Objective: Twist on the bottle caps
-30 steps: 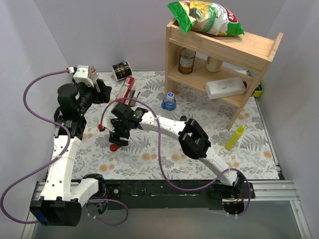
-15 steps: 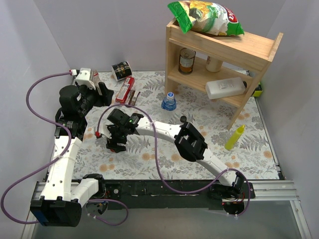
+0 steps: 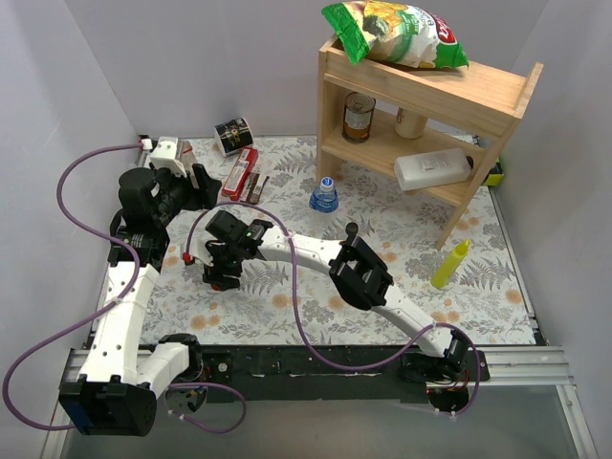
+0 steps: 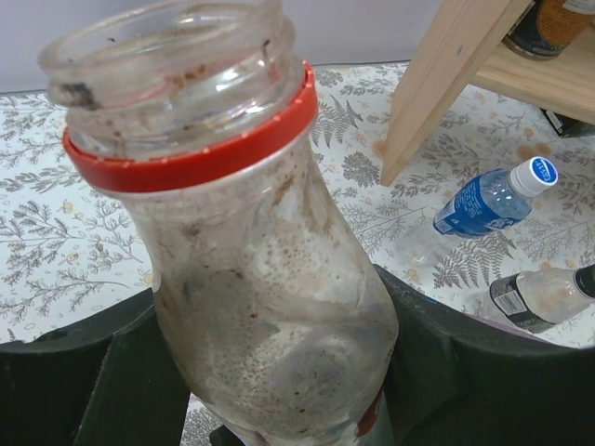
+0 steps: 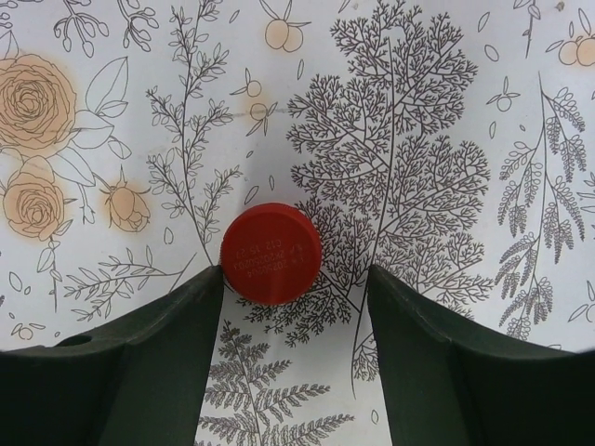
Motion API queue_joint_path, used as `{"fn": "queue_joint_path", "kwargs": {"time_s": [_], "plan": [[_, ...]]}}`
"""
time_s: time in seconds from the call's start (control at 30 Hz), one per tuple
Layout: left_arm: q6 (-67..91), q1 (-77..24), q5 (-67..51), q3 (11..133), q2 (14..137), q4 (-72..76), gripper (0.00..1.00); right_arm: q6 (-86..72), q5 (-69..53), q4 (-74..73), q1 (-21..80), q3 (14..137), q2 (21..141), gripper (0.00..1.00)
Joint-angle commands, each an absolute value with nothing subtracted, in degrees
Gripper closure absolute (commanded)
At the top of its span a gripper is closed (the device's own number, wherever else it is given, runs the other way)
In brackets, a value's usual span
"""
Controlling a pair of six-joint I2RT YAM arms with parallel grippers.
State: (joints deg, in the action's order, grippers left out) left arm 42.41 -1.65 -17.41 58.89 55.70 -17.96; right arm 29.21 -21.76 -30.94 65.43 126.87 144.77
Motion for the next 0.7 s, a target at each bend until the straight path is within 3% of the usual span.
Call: {"fn": "queue_joint_path", "kwargs": {"time_s": [0.0, 0.67], "plan": [[42.63, -1.41, -18.37, 58.10, 54.14, -17.84, 1.00, 28.56, -23.47, -29.97, 66.09, 129.11, 146.07, 0.30], [43.07, -1.41, -19.16, 57.04, 54.23, -17.67, 1.00, 28.74, -24.08, -28.83, 66.71, 128.85, 146.69, 0.35]]}}
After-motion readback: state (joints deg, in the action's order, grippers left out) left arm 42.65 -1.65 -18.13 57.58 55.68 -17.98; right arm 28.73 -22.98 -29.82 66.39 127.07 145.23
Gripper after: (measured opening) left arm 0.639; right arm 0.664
